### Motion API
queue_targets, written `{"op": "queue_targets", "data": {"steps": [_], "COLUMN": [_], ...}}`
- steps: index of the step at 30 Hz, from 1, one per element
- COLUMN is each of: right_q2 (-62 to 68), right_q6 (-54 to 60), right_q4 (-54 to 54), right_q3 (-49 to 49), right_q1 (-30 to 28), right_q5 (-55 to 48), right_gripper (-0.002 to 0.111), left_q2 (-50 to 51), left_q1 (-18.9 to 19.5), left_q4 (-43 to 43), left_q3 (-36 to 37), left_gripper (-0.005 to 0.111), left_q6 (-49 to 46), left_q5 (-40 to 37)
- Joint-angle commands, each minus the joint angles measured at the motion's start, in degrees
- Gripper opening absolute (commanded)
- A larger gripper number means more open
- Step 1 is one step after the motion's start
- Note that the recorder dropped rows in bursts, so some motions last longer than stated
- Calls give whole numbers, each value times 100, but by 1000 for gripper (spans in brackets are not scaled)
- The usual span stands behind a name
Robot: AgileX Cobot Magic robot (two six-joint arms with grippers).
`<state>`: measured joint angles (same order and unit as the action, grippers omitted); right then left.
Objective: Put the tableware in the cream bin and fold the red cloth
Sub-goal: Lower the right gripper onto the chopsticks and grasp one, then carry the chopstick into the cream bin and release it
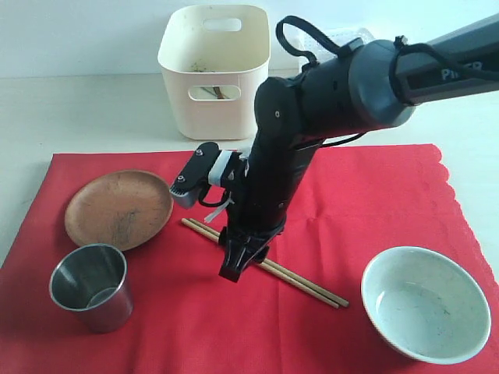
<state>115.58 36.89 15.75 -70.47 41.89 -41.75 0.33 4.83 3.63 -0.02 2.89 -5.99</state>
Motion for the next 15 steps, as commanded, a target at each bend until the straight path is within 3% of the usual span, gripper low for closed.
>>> {"op": "queue_targets", "data": {"steps": [1, 9, 11, 15], "right_q2": [110, 424, 464, 464], "right_q6": [-507, -552, -610, -824], "right_q4": [-570, -556, -545, -545], "right_q3": [29, 29, 29, 29], "right_q1": [12, 12, 12, 12], "right_q5": [340, 408, 418, 457], "right_gripper": [48, 47, 39, 4], "left_q2": [-33, -33, -33, -33], "left_q1": [-37, -37, -37, -37], "left_q4": [5, 5, 5, 5], "left_q3": [2, 2, 2, 2], "left_gripper": [3, 3, 3, 3], "left_q6": [-16, -16, -16, -16], "left_q5": [10, 10, 10, 10]}}
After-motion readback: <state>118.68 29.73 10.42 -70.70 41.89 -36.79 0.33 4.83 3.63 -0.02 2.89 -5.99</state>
